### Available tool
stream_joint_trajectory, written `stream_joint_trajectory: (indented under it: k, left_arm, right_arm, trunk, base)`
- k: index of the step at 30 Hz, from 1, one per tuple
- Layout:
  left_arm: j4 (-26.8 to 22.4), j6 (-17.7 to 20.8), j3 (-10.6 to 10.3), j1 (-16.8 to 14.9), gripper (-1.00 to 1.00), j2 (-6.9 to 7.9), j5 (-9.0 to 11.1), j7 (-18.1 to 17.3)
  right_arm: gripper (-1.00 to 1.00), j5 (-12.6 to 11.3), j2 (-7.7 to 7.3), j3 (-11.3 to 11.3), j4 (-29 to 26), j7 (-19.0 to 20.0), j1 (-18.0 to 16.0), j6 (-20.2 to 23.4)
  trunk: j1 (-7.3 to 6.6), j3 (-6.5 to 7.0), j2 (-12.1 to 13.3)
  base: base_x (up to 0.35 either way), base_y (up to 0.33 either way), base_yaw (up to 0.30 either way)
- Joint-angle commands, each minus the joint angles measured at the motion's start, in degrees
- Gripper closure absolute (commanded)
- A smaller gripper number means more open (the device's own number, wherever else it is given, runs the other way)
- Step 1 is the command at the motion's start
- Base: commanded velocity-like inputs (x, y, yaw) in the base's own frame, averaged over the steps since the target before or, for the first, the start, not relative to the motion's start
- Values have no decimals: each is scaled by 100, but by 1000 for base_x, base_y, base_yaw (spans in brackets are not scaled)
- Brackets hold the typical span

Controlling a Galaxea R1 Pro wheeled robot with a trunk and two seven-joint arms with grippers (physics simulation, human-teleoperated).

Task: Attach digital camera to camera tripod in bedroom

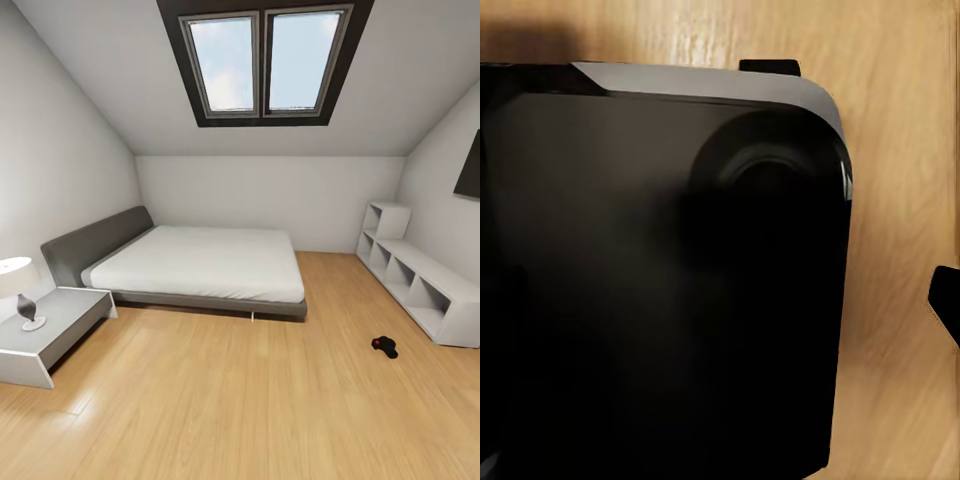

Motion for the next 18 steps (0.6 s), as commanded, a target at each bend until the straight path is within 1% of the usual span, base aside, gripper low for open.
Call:
stream_joint_trajectory:
  k: [1, 12, 18]
  left_arm:
    - [-4, 3, 0, -1, -100, 8, 5, -4]
    - [-4, 4, -1, -18, -100, 35, 7, -3]
    - [-6, 4, -1, -36, -100, 39, 7, 0]
  right_arm:
    - [-100, -3, 0, -4, -3, -12, 0, -25]
    - [-100, -17, -3, -26, -6, -42, 7, -315]
    - [-100, -20, -4, -31, -7, -45, 7, -361]
  trunk:
    - [2, -4, -2]
    - [2, -4, -2]
    - [2, -4, -2]
  base:
    - [247, 0, 0]
    - [298, 0, 0]
    - [330, 0, 0]
